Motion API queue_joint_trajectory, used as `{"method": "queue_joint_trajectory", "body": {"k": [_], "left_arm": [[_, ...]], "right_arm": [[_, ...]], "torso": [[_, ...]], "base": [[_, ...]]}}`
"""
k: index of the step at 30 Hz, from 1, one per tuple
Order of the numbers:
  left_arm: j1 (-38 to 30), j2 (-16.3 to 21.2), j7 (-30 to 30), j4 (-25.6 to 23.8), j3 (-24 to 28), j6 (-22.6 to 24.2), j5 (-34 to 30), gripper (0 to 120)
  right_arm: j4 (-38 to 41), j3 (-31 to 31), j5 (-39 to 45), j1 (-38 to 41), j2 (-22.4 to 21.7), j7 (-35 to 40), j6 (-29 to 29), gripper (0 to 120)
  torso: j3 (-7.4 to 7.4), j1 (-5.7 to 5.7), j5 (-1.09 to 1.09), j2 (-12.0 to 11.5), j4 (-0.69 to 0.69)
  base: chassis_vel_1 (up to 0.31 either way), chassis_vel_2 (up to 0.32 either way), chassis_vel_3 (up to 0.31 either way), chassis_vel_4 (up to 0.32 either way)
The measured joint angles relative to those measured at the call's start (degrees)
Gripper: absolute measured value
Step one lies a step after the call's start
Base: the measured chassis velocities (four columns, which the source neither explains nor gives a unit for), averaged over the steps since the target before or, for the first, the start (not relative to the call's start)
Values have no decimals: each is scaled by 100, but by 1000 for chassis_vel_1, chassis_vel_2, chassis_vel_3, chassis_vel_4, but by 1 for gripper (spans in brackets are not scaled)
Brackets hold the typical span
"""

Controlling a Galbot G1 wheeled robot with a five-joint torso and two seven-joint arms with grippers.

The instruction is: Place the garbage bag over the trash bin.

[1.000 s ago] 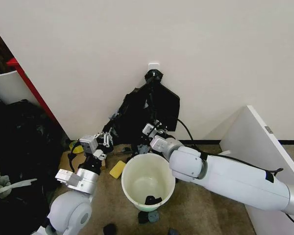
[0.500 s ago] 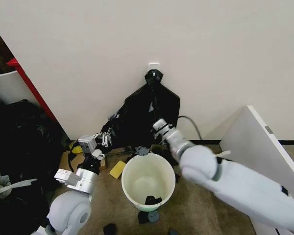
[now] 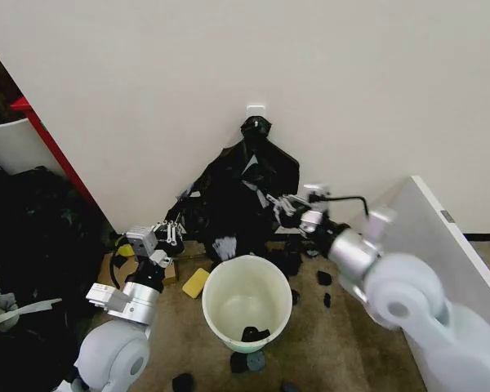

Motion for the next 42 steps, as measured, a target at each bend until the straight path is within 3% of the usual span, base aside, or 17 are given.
{"method": "queue_joint_trajectory", "body": {"k": [4,11,19,26,34,42], "left_arm": [[431,-34,68,-180,18,-48,229,0],[1062,-455,139,-379,49,-238,748,0],[1223,-462,186,-263,51,-374,899,0],[954,-595,158,584,272,-481,944,0],[467,-815,101,1250,715,-483,1017,0],[420,-1012,68,1858,1141,-607,1373,0]], "right_arm": [[263,126,-194,-509,163,8,8,0],[469,202,-707,-1474,532,32,85,0],[323,-77,-1314,-1972,975,-23,295,0],[-309,-324,-2149,-2458,1496,-45,746,0],[-811,-236,-2381,-2626,1693,50,993,0],[-1368,-347,-2860,-2871,1873,346,1214,0]], "torso": [[0,0,1,0,1],[0,-1,0,0,0],[0,0,1,0,0],[1,0,0,0,0],[1,0,0,-1,0],[1,0,1,-1,0]], "base": [[0,0,0,0],[0,0,0,0],[0,0,0,0],[0,0,0,0],[0,0,0,0],[0,0,0,0]]}}
